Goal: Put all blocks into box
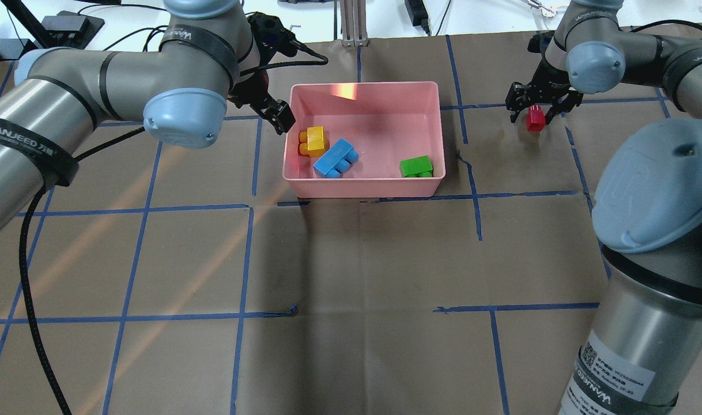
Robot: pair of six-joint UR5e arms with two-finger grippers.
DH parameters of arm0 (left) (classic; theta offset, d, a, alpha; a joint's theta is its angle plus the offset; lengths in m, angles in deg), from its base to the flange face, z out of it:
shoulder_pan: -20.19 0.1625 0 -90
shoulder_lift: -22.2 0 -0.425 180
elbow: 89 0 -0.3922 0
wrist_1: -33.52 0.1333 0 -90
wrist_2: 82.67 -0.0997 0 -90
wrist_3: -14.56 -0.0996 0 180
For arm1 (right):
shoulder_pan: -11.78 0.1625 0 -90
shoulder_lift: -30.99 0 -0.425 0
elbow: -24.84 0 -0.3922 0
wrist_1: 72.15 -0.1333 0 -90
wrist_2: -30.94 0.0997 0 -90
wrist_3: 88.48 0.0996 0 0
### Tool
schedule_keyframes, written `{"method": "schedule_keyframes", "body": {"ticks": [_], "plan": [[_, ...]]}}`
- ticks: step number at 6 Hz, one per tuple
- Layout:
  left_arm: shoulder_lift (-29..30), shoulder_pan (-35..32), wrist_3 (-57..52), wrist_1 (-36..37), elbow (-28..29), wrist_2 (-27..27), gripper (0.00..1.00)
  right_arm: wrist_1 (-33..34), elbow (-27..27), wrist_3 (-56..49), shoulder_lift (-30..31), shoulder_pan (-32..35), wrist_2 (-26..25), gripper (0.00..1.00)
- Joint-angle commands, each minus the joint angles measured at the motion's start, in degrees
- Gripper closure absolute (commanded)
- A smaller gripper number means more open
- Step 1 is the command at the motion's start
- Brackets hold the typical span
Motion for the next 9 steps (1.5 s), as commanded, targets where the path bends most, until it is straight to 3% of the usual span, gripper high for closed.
{"method": "schedule_keyframes", "body": {"ticks": [1, 3, 5, 7, 9], "plan": [[-7.35, 2.11, 7.18, -11.01, -0.57, -0.03, 0.01, -0.10, -0.03, 0.07, 0.00, -0.02, -0.87, 0.88], [-12.91, 6.59, 9.42, -20.89, -0.84, -0.03, 0.01, -1.15, 0.93, 0.60, 3.48, -0.02, -0.61, 0.91], [-14.68, 6.97, 18.32, -23.20, -1.01, -0.03, 0.01, -6.84, 0.67, 4.96, 12.79, 2.07, 0.44, 0.90], [-15.30, 6.79, 21.99, -24.34, -1.19, -0.11, 0.01, -8.37, 0.85, 17.94, 14.24, 13.10, 0.71, 0.90], [-17.22, 6.96, 21.99, -30.29, -1.02, -0.03, 0.01, -8.18, 0.76, 28.86, 12.49, 20.95, 5.43, 0.90]]}}
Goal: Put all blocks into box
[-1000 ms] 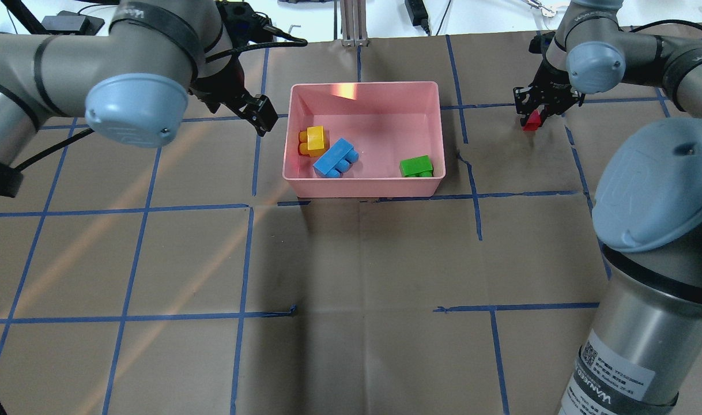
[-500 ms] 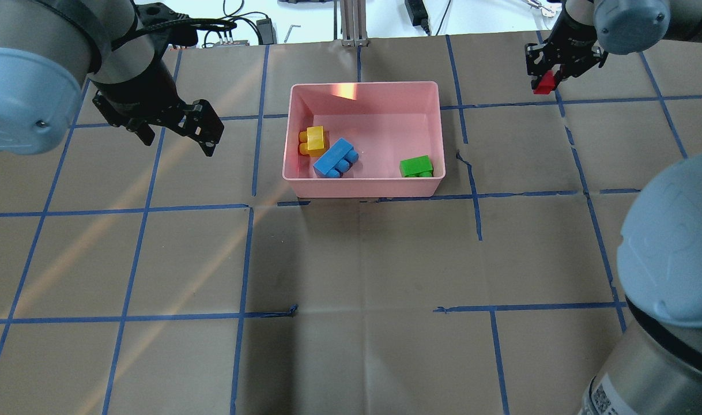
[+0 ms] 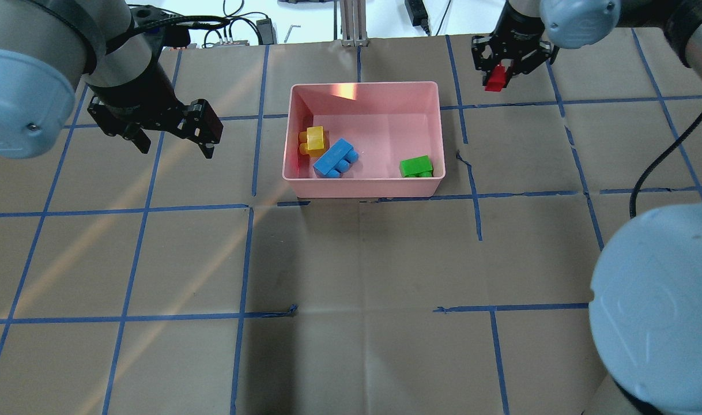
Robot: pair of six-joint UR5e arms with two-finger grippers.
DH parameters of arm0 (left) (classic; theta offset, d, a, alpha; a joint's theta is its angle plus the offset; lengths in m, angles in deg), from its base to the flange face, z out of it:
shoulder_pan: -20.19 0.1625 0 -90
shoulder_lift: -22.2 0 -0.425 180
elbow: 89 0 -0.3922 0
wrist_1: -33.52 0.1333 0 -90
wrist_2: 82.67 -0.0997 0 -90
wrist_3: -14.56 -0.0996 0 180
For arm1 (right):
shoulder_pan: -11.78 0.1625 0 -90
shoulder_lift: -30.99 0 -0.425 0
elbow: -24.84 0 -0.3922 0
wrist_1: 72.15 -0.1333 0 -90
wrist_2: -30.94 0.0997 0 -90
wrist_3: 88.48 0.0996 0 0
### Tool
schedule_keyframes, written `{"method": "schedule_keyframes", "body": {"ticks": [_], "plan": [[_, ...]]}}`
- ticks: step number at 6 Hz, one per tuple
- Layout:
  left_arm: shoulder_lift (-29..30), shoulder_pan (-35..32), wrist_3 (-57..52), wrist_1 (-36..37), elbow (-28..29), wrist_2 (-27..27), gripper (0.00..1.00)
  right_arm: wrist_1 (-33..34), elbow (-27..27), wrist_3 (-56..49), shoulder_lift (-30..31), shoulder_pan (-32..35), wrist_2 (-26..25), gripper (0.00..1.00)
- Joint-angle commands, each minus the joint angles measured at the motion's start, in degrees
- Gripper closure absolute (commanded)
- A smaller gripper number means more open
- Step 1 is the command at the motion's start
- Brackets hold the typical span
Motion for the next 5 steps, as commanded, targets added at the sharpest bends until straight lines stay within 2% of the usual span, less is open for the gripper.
{"method": "schedule_keyframes", "body": {"ticks": [1, 2, 3, 4, 5], "plan": [[-1.86, 0.12, 0.01, -4.24, 0.11, 0.50, 0.01, 0.21, -0.12, 6.61, -3.14, 6.63, 1.98, 0.90], [-3.61, 0.12, 0.10, -4.25, 0.11, 0.77, 0.01, 0.30, -0.29, 6.10, -5.51, 6.74, 1.98, 0.89], [-4.41, 0.12, 0.36, -4.34, -0.06, 0.77, 0.01, 2.30, -0.38, 6.53, -7.27, 6.74, 1.90, 0.75], [-4.24, 0.47, 0.54, -3.47, -0.15, 0.94, 0.01, 4.50, -0.30, 6.45, -7.38, 6.74, 1.20, 0.37], [-3.46, 1.08, -0.07, 1.41, -0.24, 1.21, 0.01, 4.43, -0.12, 6.54, -6.86, 6.65, 1.02, 0.01]]}}
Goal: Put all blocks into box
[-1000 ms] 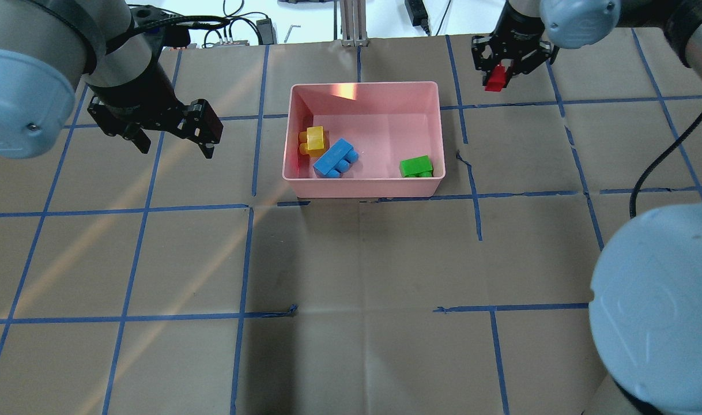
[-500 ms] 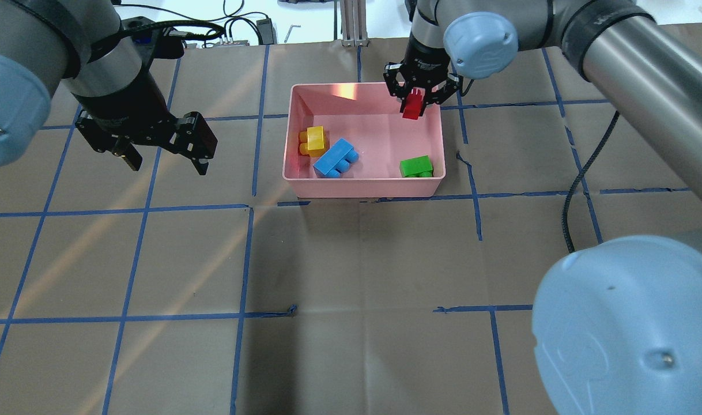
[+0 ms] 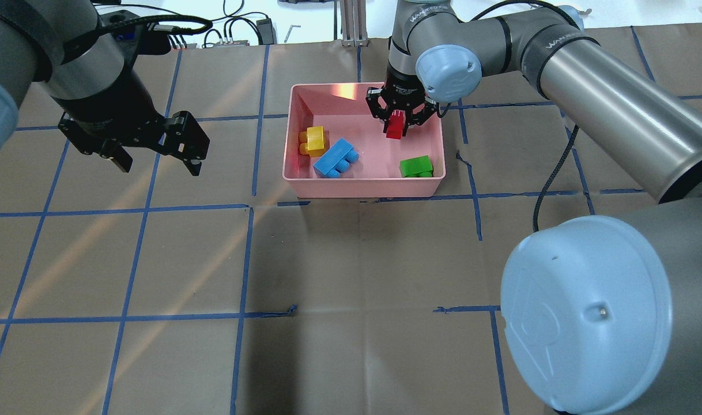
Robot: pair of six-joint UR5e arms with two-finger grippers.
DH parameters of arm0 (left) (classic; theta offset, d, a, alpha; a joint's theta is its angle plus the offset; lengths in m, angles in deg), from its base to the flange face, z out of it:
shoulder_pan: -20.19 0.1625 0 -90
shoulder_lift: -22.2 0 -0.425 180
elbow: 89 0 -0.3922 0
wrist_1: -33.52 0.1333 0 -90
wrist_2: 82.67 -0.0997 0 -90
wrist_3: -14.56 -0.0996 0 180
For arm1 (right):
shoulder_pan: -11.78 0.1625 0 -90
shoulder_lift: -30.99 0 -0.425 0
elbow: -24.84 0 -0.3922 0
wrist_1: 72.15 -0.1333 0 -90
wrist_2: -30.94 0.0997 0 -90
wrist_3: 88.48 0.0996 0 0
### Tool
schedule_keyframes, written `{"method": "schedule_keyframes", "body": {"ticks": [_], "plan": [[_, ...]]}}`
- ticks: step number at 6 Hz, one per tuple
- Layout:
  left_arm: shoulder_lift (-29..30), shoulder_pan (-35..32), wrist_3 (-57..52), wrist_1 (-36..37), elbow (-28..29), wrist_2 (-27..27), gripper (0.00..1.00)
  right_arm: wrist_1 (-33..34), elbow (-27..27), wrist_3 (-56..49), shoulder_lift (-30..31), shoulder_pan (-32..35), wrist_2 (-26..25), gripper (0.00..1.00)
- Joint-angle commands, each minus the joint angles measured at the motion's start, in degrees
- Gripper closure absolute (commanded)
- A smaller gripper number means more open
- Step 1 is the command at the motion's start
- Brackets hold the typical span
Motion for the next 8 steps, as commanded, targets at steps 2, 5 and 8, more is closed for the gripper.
{"method": "schedule_keyframes", "body": {"ticks": [2, 5, 8], "plan": [[4.41, 0.85, -0.44, 8.93, 2.35, 0.49, 0.01, -0.79, -0.48, -0.80, 5.58, -2.31, -0.29, 0.01], [4.61, 0.76, -0.88, 8.94, 3.08, 0.14, 0.01, -16.39, -0.93, -12.02, 16.21, -10.30, -0.99, 0.01], [4.60, 0.76, -1.06, 8.94, 3.07, 0.05, 0.01, -24.35, -9.06, -15.06, 29.12, -9.80, -5.65, 0.01]]}}
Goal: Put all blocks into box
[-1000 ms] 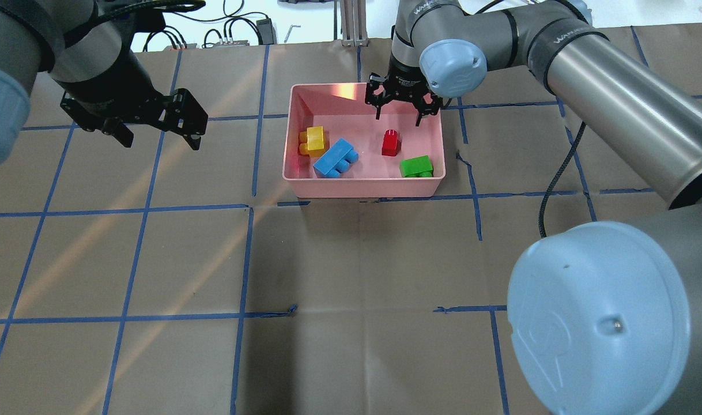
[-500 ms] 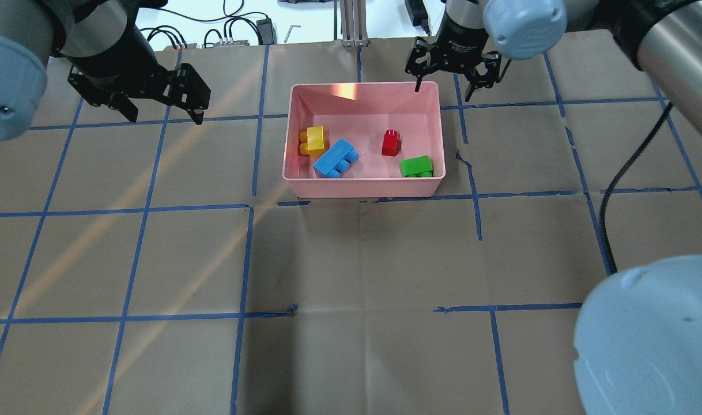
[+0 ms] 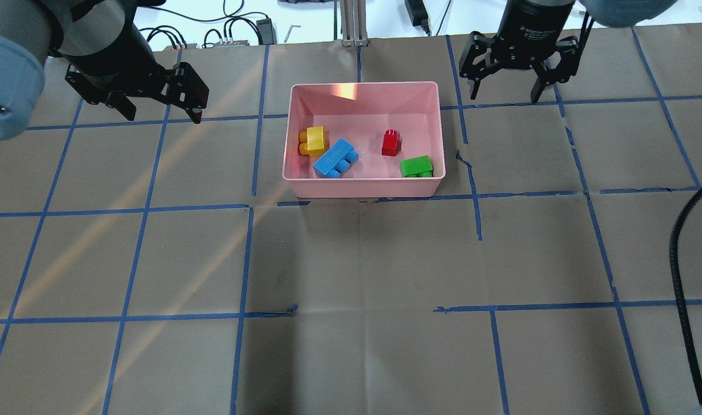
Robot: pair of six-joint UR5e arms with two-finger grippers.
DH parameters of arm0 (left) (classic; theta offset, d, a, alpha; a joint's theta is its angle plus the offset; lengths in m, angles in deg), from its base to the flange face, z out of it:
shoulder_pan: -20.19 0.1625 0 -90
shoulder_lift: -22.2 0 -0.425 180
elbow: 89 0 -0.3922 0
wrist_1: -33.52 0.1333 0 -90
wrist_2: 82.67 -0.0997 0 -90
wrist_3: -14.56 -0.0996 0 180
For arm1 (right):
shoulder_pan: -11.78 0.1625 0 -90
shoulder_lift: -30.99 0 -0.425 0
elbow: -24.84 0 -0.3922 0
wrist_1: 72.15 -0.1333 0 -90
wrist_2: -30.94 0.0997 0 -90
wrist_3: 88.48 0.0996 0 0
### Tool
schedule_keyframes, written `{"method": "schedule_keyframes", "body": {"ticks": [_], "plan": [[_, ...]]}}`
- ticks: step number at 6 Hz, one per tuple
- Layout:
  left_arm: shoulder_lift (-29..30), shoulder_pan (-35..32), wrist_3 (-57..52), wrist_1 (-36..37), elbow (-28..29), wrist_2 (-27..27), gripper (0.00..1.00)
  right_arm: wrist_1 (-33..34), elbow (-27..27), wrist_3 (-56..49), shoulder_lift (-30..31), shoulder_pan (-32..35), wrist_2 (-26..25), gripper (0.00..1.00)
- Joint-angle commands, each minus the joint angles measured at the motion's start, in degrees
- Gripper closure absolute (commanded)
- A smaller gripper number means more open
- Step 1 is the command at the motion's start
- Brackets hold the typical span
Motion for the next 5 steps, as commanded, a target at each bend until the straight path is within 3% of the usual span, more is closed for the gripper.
{"method": "schedule_keyframes", "body": {"ticks": [1, 5], "plan": [[-0.01, 0.00, -0.03, 0.00, 0.04, -0.01, 0.01, -0.85, -6.89, 0.34, 7.34, 0.50, -0.52, 0.01], [-0.10, 0.00, 0.06, -0.09, -0.05, -0.19, 0.01, -1.03, -7.54, 0.35, 7.73, 0.50, -0.52, 0.01]]}}
